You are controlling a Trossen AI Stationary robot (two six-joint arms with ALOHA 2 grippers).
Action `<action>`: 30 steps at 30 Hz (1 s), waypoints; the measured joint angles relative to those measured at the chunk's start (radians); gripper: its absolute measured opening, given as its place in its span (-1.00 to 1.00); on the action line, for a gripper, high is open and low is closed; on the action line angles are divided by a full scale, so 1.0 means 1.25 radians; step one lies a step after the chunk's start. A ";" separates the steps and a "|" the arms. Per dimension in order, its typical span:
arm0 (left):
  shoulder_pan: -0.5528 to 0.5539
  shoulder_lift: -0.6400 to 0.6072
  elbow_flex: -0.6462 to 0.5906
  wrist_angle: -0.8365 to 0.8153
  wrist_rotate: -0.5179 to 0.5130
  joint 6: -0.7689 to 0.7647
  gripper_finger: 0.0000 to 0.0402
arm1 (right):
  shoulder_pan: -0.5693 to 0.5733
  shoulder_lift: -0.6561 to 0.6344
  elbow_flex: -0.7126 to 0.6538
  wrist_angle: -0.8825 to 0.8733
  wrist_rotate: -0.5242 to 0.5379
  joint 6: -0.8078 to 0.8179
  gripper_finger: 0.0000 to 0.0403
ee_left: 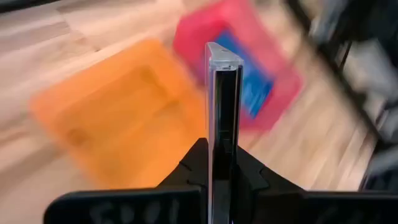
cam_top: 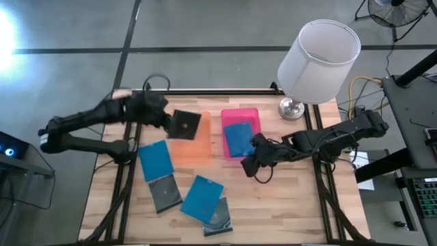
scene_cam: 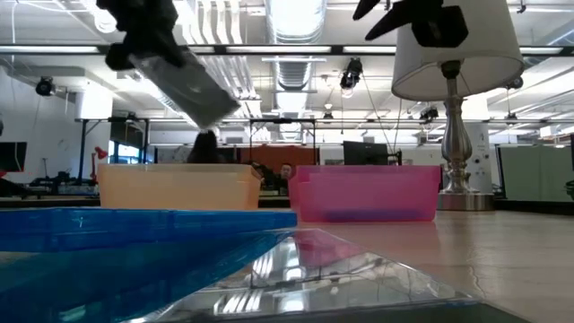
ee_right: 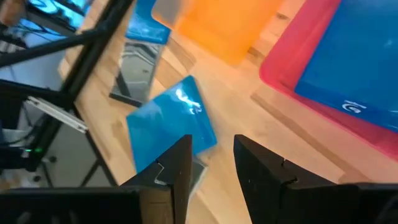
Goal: Pick & place jewel cases by type
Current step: Put the right black cd case into the orange bin
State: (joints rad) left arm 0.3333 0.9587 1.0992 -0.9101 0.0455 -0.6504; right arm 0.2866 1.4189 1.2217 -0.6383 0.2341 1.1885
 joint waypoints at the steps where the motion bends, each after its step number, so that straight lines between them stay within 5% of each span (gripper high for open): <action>1: 0.034 0.024 0.043 -0.056 0.043 0.074 -0.98 | -0.001 0.004 0.000 -0.003 0.000 -0.002 -0.45; 8: 0.101 0.241 0.214 -0.330 0.131 0.446 -0.98 | -0.022 0.019 -0.009 -0.004 0.000 0.021 -0.46; 16: 0.076 0.425 0.315 -0.360 0.143 0.740 -0.98 | -0.026 0.018 -0.012 -0.002 0.001 0.056 -0.48; 30: 0.051 0.664 0.350 -0.416 0.292 0.834 -0.96 | -0.025 0.018 -0.013 -0.015 0.001 0.069 -0.53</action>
State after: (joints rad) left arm 0.3972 1.7888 1.5368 -1.4307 0.4106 0.3922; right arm 0.2558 1.4414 1.2060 -0.6575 0.2352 1.2752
